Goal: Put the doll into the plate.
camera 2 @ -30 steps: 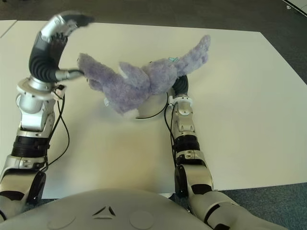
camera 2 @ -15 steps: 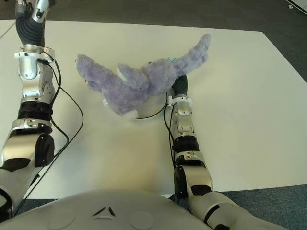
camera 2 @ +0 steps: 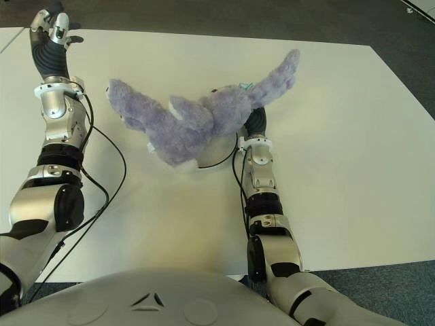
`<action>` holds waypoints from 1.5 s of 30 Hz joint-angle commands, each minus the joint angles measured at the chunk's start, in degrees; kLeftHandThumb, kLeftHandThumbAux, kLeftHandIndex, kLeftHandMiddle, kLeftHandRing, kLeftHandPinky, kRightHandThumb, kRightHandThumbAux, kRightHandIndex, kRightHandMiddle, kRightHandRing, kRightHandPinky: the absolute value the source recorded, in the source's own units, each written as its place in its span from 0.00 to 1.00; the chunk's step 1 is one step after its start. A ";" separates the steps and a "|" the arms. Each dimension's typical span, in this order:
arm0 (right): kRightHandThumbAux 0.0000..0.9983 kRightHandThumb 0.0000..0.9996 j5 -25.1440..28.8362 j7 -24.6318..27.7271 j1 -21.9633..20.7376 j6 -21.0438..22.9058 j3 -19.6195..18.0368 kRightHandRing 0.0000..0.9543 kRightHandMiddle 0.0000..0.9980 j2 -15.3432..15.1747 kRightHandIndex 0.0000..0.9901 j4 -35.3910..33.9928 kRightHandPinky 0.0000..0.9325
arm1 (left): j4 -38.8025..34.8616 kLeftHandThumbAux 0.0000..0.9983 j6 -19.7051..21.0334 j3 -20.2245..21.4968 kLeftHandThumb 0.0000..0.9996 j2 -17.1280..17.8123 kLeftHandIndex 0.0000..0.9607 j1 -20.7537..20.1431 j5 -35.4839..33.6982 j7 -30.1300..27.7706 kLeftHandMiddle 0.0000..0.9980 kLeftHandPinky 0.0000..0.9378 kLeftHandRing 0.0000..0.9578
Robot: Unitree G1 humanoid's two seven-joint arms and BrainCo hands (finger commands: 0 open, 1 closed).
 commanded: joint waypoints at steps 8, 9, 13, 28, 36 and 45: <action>0.72 0.70 0.37 0.47 5.69 2.77 -0.42 0.86 0.82 0.80 0.44 4.85 0.87 | 0.82 0.72 1.20 0.23 0.08 -2.78 0.58 -0.27 0.20 3.64 0.60 0.63 0.61; 0.72 0.70 0.39 0.55 5.61 2.72 -0.48 0.86 0.82 0.70 0.44 5.07 0.87 | 0.74 0.73 1.46 0.18 0.07 -2.98 0.59 -0.22 0.04 3.39 0.62 0.65 0.64; 0.72 0.70 0.48 0.88 5.53 2.56 -0.59 0.86 0.81 0.48 0.44 5.38 0.87 | 0.48 0.77 3.77 -0.93 0.08 -3.89 0.65 2.16 -0.32 0.57 0.71 0.74 0.72; 0.72 0.71 0.58 0.36 6.18 3.52 -1.49 0.85 0.81 -0.33 0.45 3.09 0.88 | -4.98 0.79 5.71 -4.68 0.32 -7.56 0.77 10.78 2.23 -2.29 0.83 0.81 0.85; 0.72 0.71 0.44 -0.05 6.91 3.62 -1.74 0.84 0.80 -0.50 0.45 1.30 0.86 | -9.28 0.80 7.23 -5.50 0.32 -8.19 0.80 15.32 1.81 -3.58 0.84 0.81 0.87; 0.72 0.71 0.69 0.09 7.95 3.81 -1.93 0.83 0.79 -0.38 0.45 -1.28 0.87 | -17.50 0.81 9.77 -8.27 0.30 -10.91 0.82 21.29 2.43 -4.98 0.86 0.84 0.88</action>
